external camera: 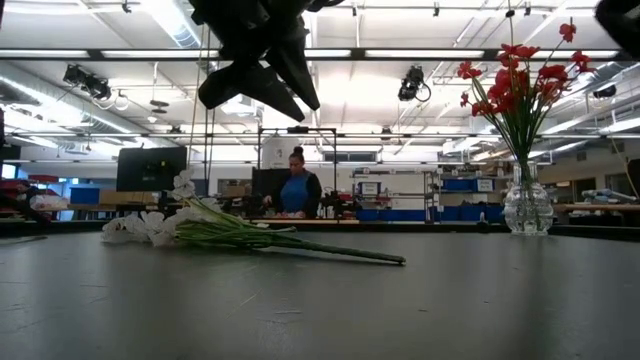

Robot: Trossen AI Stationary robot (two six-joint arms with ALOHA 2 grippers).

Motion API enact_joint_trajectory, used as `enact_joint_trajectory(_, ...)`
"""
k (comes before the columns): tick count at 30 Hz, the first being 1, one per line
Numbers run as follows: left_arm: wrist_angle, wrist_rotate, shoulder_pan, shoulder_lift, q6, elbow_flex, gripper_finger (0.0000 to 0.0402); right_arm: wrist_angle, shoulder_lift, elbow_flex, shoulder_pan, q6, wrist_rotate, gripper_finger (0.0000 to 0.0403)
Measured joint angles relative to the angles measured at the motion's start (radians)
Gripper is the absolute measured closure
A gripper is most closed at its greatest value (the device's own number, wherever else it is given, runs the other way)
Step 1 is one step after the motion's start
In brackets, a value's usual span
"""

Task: Sort flowers into vase by color
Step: Put the white flowers into the blue vase

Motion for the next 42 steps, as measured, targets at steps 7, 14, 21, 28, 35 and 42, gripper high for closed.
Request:
enact_joint_trajectory(7,0.000,0.000,-0.001,0.000,0.002,0.000,0.0285,-0.003,0.000,0.000,0.000,0.330,-0.196,0.0237)
enact_joint_trajectory(14,0.000,0.000,0.002,0.000,0.002,0.000,0.0285,-0.008,0.000,0.001,0.000,0.466,-0.332,0.0238)
enact_joint_trajectory(21,0.000,0.000,-0.006,0.000,0.002,0.000,0.0285,-0.018,0.000,0.001,-0.043,0.523,-0.286,0.0238)
enact_joint_trajectory(28,0.000,0.000,-0.007,0.000,0.001,0.000,0.0285,-0.017,0.000,0.001,-0.102,0.569,-0.259,0.0238)
enact_joint_trajectory(35,0.000,0.000,-0.019,0.000,0.002,0.000,0.0285,-0.014,0.000,0.001,-0.104,0.682,-0.342,0.0238)
enact_joint_trajectory(42,-0.002,0.000,-0.027,0.000,0.022,0.000,0.0285,0.021,0.000,0.001,-0.116,0.770,-0.414,0.0237)
